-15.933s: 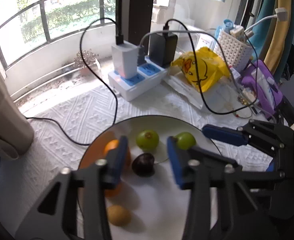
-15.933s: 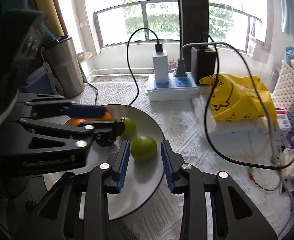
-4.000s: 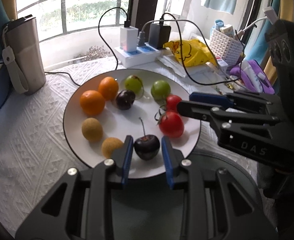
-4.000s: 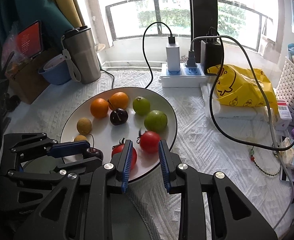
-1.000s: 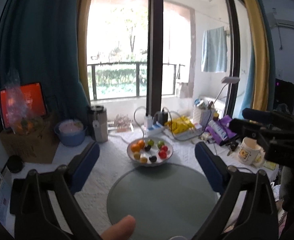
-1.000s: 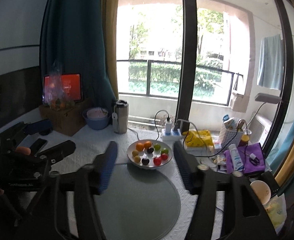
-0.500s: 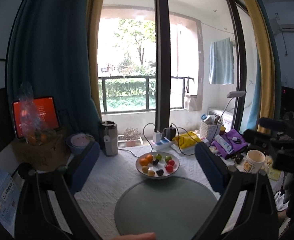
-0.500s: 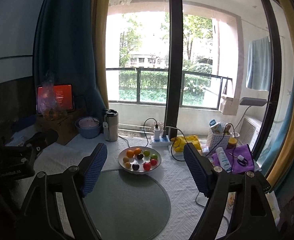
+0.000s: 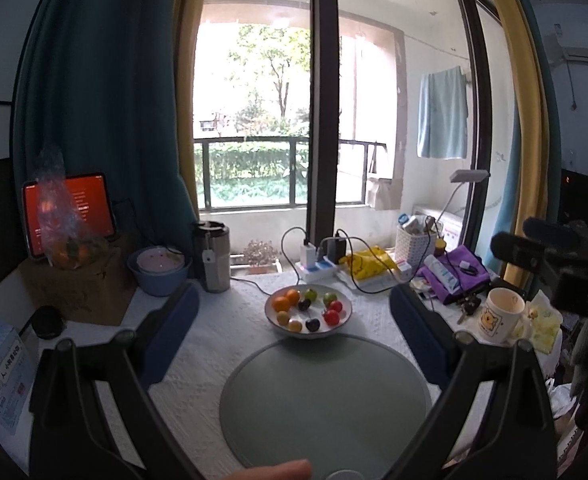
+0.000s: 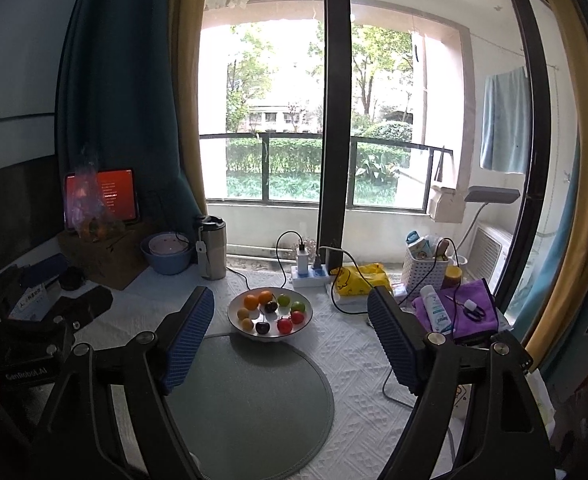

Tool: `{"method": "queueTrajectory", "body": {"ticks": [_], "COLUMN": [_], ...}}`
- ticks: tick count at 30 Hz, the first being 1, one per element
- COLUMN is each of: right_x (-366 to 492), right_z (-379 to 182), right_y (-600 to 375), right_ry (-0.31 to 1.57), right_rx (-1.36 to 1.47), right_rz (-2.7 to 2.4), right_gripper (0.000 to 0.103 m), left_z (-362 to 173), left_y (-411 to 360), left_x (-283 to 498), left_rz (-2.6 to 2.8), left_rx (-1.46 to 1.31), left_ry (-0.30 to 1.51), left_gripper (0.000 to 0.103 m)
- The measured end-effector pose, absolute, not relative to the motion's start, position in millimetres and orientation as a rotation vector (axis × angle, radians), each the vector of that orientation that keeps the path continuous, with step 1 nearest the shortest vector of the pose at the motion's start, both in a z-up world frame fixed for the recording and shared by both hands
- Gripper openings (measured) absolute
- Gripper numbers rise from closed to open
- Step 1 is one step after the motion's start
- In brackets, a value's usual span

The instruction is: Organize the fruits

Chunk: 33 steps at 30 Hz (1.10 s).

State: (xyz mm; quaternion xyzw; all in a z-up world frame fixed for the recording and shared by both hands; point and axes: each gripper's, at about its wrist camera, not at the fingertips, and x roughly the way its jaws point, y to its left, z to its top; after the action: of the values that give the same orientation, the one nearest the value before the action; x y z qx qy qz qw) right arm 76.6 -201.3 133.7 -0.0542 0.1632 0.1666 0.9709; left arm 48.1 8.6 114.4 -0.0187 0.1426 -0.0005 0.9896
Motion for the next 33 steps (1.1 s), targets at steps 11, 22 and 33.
{"method": "queueTrajectory", "body": {"ticks": [11, 22, 33], "right_x": [75.8, 75.8, 75.0], "right_z": [132.5, 133.2, 133.4], "right_y": [-199.8, -200.5, -199.6], "right_ry": [0.335, 0.331, 0.328], "right_rx": [-0.117, -0.115, -0.113], "right_rz": [0.338, 0.341, 0.346], "right_gripper": [0.082, 0.082, 0.082], "left_z": [111.7, 114.2, 114.6], "left_y": [11.5, 10.6, 9.4], "left_x": [48.1, 44.6, 44.6], "left_rz": [0.002, -0.006, -0.011], "left_rx": [-0.056, -0.056, -0.054], "left_ry": [0.297, 0.289, 0.287], "left_gripper": [0.097, 0.097, 0.097]}}
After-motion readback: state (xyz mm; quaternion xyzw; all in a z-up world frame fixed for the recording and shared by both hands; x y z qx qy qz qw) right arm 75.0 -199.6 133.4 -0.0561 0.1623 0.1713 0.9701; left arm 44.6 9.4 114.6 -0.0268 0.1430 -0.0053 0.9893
